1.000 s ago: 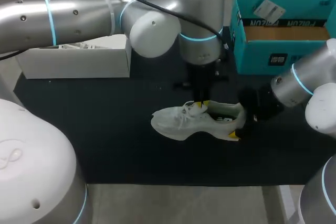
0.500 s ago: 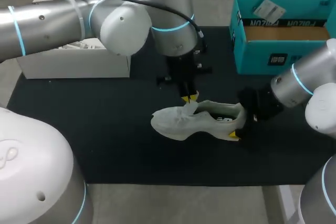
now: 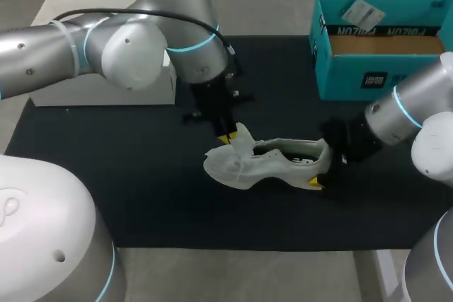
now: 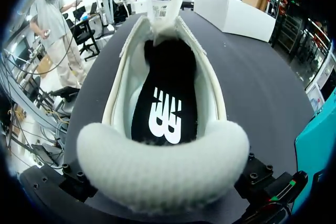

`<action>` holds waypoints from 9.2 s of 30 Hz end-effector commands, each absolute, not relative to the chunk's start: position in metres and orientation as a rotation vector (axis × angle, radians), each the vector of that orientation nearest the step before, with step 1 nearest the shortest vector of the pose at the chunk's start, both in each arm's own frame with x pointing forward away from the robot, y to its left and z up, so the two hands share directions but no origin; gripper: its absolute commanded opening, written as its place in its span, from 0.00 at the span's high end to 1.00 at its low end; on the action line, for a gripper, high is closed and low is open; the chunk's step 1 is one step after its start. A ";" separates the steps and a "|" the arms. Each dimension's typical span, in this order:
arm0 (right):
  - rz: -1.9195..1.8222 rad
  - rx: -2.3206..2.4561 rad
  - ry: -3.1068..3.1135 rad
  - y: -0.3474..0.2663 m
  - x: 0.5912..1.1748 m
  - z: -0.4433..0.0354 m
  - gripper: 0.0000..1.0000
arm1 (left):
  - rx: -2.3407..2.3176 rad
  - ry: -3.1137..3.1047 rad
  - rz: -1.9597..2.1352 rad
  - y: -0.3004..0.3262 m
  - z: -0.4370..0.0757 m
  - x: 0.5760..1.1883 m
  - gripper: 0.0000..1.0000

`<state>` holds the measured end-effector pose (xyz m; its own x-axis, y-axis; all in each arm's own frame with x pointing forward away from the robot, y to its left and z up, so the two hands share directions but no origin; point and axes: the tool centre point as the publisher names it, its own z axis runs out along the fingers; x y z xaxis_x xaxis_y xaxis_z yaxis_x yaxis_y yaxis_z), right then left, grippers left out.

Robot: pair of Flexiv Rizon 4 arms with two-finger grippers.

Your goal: Take the shoe out of the shoebox, open the shoe tongue, remove and reinsert the insole, then place the shoe into the shoebox

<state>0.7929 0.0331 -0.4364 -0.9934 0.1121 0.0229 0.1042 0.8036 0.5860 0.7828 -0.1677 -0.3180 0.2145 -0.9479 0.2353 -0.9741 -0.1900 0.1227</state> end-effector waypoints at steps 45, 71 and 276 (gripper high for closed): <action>0.962 0.179 2.970 0.035 0.794 -0.440 1.00 | 1.046 -2.624 0.339 -0.169 -0.252 0.775 0.00; 0.962 0.179 2.970 0.035 0.794 -0.440 1.00 | -0.121 -3.199 0.187 -0.187 -0.218 0.763 0.00; 0.962 0.179 2.970 0.035 0.794 -0.440 1.00 | 0.043 -3.273 0.145 -0.280 -0.459 0.788 1.00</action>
<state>0.7939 0.0300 -0.4371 -0.9935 0.1116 0.0234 0.1038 0.8001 0.5908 0.7837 -0.2773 -0.4174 -0.9910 -0.0288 -0.1306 -0.0190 0.9970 -0.0754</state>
